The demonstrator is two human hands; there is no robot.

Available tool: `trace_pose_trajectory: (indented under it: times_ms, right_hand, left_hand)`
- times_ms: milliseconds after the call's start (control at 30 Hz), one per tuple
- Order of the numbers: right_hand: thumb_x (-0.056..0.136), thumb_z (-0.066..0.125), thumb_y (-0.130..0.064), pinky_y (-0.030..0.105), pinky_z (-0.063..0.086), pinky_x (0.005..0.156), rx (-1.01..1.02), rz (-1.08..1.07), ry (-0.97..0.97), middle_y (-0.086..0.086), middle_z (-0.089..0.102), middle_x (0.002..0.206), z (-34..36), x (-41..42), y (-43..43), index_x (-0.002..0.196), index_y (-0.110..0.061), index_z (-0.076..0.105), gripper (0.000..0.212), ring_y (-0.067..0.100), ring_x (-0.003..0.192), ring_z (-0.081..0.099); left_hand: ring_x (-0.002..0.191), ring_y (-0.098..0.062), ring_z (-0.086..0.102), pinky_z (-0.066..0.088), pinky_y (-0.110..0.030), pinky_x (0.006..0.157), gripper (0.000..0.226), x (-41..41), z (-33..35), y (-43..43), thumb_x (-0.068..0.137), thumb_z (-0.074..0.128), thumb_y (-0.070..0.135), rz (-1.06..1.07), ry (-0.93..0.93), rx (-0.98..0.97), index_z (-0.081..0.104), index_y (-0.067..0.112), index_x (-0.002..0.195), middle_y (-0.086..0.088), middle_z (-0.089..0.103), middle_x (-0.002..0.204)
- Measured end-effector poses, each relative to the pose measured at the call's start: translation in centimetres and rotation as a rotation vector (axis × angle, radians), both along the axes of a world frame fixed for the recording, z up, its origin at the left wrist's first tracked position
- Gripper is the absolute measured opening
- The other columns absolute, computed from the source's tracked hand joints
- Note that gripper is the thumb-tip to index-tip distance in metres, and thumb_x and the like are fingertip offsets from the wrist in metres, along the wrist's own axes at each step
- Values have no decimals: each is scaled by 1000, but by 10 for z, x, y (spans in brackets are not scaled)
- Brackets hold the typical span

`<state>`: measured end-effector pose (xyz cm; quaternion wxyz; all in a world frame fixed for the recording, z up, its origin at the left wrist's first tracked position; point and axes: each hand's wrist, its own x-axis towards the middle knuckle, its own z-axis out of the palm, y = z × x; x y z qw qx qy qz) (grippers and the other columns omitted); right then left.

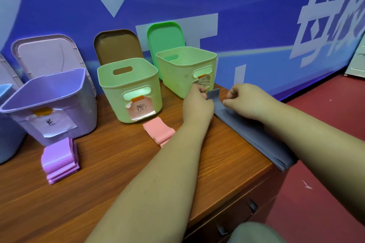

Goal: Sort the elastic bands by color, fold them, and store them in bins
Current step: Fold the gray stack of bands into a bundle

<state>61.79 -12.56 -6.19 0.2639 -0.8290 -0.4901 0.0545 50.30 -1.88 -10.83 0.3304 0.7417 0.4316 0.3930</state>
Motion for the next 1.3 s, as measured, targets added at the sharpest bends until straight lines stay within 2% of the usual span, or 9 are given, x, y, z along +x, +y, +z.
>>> trace_pose_trajectory:
  times_ms: [100,167,300,467,667,800,1000,1133,1300]
  right_hand:
    - [91,66,-20,32,49,88,50,118,-26,3,61,132,6,9,16,138,-27,60,48,21,110,63]
    - [91,67,-13,25,39,92,8,242,-70,1,57,135,13,13,25,148,-31,54,61,18,119,58]
    - [90,69,-15,27,45,79,-64,279,-127,-5,73,111,19,19,41,116,-32,74,31,14,97,65]
    - [89,71,-20,30,49,80,37,239,-159,-7,74,101,18,22,49,93,-33,72,14,16,100,65]
    - [89,66,-12,38,55,90,240,216,-128,-8,74,103,14,23,45,99,-28,76,21,16,100,65]
    - [90,66,-10,32,48,91,283,242,-188,-5,71,107,13,24,37,105,-23,76,22,16,102,62]
    - [87,71,-17,32,47,83,201,272,-236,-6,63,99,0,21,5,102,-27,73,18,15,96,58]
    - [89,67,-17,33,49,89,105,300,-235,-8,58,105,-14,18,-14,109,-29,70,23,15,98,57]
    - [90,64,-22,36,51,96,16,329,-216,-9,55,113,-26,13,-23,114,-28,68,25,14,104,58]
  left_hand:
    - [83,-16,64,45,-25,74,39,3,0,0,82,65,0,-25,-72,4,61,21,115,7,66,90]
    - [75,-11,61,46,-23,73,39,4,0,-1,81,66,-1,-50,-116,-6,61,21,113,8,65,87]
    - [73,-9,60,45,-21,70,38,3,1,-2,80,69,1,-75,-135,-13,59,19,113,8,64,89]
    - [97,-15,66,55,-34,85,54,0,3,-8,80,73,16,-188,-27,-153,46,22,127,11,63,101]
    - [85,-15,60,39,-19,62,43,-3,3,-7,84,68,9,-89,12,-97,57,16,126,8,64,92]
    - [91,-18,63,43,-25,74,33,-4,4,-3,87,64,8,-9,30,-16,64,18,118,2,67,100]
    - [90,-17,66,46,-25,77,22,-3,-3,5,83,74,6,-28,48,37,68,26,92,3,70,95]
    - [91,-12,64,47,-22,81,27,-7,-2,4,87,72,1,-41,58,0,70,26,97,10,66,91]
    - [94,-12,64,39,-14,65,35,-11,2,-2,86,63,-3,-47,91,-28,71,27,100,9,68,96]
